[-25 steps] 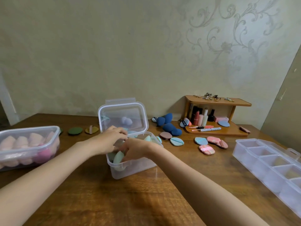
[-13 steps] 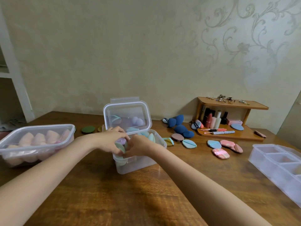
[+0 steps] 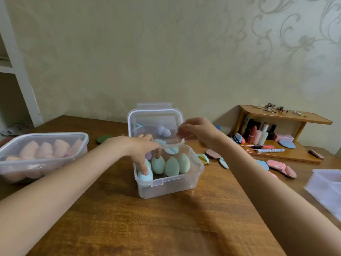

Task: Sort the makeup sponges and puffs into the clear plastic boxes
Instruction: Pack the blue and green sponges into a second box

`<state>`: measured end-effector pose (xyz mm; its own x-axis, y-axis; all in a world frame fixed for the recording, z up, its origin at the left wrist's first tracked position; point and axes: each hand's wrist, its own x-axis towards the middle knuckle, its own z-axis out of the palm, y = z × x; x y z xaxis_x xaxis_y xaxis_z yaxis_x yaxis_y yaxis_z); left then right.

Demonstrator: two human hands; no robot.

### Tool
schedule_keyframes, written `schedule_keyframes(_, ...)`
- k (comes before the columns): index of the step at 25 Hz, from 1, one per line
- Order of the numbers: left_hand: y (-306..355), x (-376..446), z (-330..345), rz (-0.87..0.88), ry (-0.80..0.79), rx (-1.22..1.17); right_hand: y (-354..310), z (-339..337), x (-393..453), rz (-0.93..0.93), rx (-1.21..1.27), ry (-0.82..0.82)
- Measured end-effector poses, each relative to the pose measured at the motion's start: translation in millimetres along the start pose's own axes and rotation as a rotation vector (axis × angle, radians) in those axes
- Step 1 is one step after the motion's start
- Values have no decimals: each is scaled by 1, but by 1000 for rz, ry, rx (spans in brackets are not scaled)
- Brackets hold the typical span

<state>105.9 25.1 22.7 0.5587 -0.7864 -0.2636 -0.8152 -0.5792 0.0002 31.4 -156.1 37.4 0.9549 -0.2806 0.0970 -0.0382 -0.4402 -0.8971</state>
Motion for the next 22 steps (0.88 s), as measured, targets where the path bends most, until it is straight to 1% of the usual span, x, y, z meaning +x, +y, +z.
schedule_keyframes(1,-1,2,0,12,7,-38,11,-11,13,11,-142,181)
schedule_keyframes(2,-1,3,1,19,11,-54,26,-21,25,51,-374,298)
schedule_keyframes(3,-1,5,1,22,14,-55,44,-31,36,127,-613,328)
schedule_keyframes(4,-1,7,2,25,19,-50,61,-40,41,231,-799,291)
schedule_keyframes(5,0,8,3,31,27,-46,77,-47,43,333,-912,225)
schedule_keyframes(6,1,9,4,38,37,-47,88,-52,42,407,-968,153)
schedule_keyframes(7,2,10,5,46,47,-54,94,-55,38,429,-978,89)
schedule_keyframes(8,3,11,6,53,59,-63,97,-57,33,400,-960,50)
schedule_keyframes(9,4,11,8,59,73,-70,97,-59,31,346,-932,44)
schedule_keyframes(10,5,11,9,62,84,-78,94,-60,29,276,-901,79)
schedule_keyframes(13,6,9,9,64,91,-94,68,-59,26,28,-712,341)
schedule_keyframes(14,6,8,9,63,87,-99,52,-54,21,-45,-608,383)
schedule_keyframes(15,7,6,8,60,80,-98,33,-50,14,-96,-492,378)
schedule_keyframes(16,8,5,7,56,75,-95,15,-43,4,-119,-353,311)
schedule_keyframes(17,8,3,7,50,73,-89,-2,-36,-9,-111,-191,185)
schedule_keyframes(19,10,-2,9,47,78,-94,-20,-23,-30,2,60,-146)
schedule_keyframes(21,12,-8,12,48,93,-129,-14,-12,-41,164,127,-411)
schedule_keyframes(22,12,-9,13,44,97,-142,-7,-7,-42,227,106,-512)
